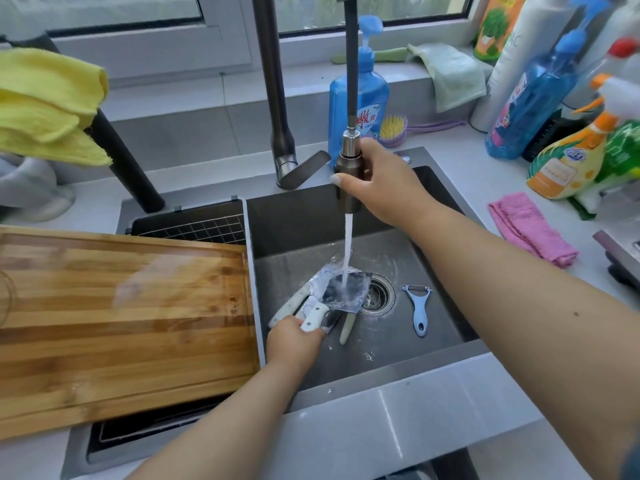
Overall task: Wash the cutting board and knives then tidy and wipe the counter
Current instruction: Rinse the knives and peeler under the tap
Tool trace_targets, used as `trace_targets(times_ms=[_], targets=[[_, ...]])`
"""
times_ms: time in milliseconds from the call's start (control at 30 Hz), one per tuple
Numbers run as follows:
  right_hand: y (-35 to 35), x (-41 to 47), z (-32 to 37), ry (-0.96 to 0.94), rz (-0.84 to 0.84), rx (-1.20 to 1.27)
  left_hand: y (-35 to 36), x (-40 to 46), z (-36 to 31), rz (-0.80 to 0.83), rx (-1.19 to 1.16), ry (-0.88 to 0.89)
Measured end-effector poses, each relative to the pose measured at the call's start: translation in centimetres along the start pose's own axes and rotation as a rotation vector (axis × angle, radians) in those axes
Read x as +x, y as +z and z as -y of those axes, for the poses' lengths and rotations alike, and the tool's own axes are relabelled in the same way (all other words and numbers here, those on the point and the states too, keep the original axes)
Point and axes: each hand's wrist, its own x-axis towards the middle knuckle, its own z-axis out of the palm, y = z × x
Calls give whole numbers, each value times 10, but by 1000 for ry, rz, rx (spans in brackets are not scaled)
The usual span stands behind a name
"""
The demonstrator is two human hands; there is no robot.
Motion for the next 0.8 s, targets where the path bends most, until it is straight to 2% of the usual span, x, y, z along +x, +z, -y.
trace_targets(times_ms=[100,267,400,567,800], targets=[[3,2,0,0,8,11,4,5,2,168,-190,-92],[10,3,2,-2,-1,27,3,2,-7,487,-550,-391],[15,2,4,-4,12,56,-3,2,-8,688,-701,-484],[16,3,3,5,11,48,-10,0,-11,824,-808,-549],[14,-2,2,0,15,54,-11,6,-9,864,-979,-602]])
